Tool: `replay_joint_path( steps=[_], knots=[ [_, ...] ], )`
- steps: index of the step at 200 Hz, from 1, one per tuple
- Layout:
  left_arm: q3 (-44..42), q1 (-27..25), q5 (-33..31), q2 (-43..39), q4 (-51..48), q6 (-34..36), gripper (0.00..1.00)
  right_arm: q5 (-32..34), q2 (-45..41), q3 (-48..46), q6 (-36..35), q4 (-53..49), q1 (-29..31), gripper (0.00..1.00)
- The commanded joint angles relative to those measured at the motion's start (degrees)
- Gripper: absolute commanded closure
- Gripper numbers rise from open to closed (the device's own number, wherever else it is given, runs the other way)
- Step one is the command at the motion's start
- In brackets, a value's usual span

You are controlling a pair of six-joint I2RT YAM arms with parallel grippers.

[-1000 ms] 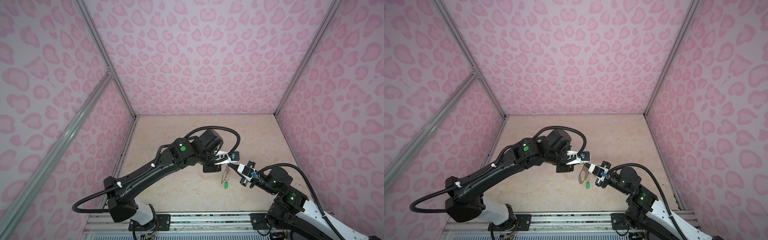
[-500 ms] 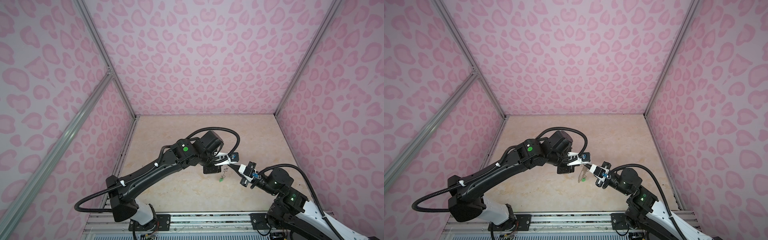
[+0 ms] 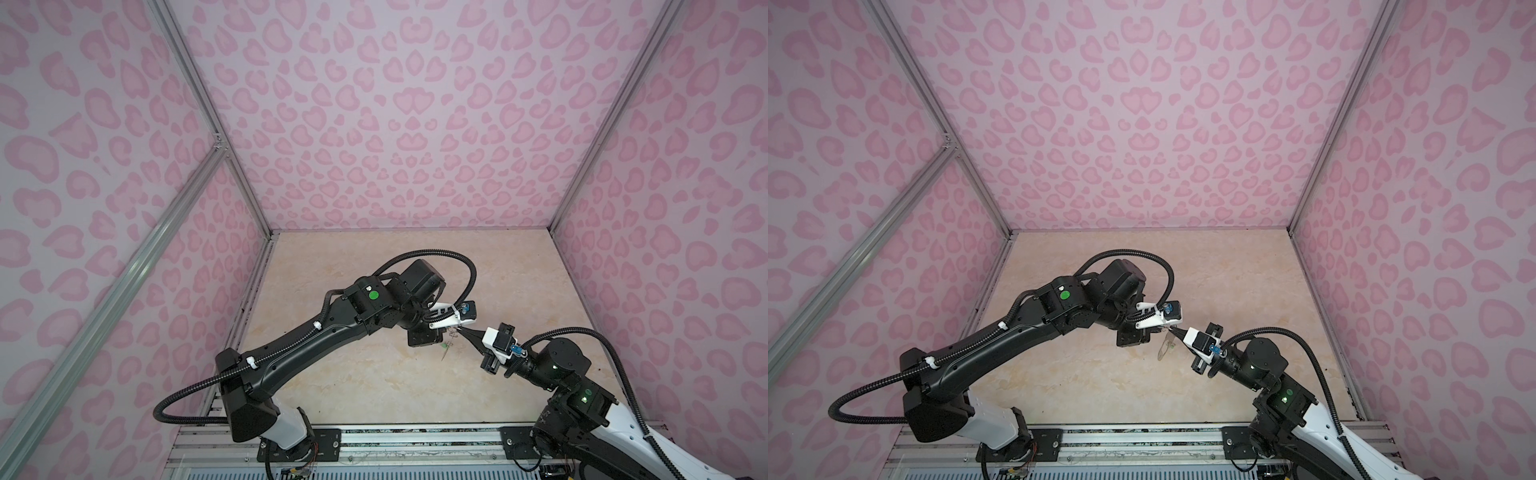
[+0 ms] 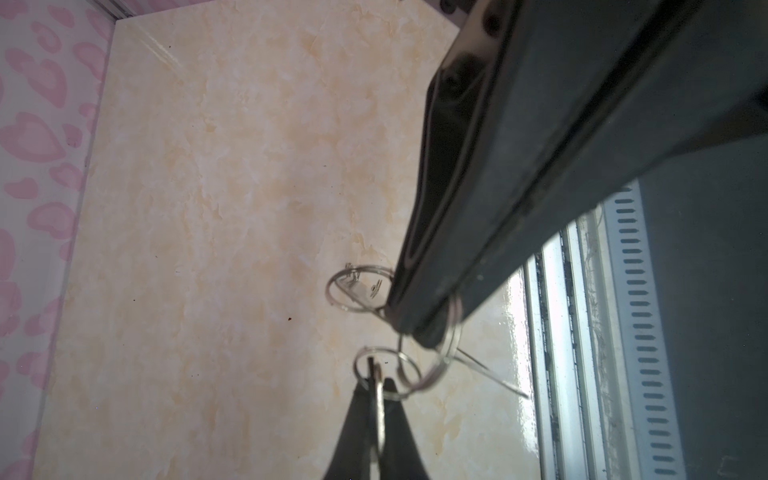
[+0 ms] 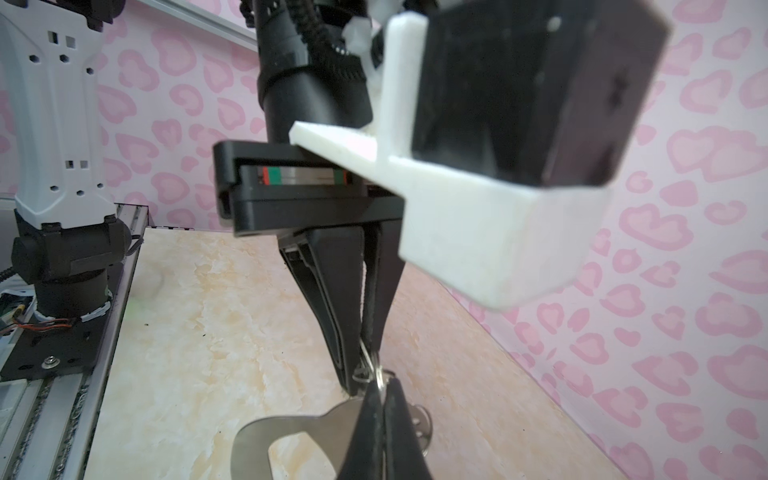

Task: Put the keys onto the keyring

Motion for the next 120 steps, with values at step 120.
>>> replay_joint_path(
  steps=[120],
  knots=[
    [4.92,-0.12,1.30,-0.33,-3.19,1.30,0.97,-3.32,3.10,0.83,3.16,0.71,-3.41,1.00]
  ],
)
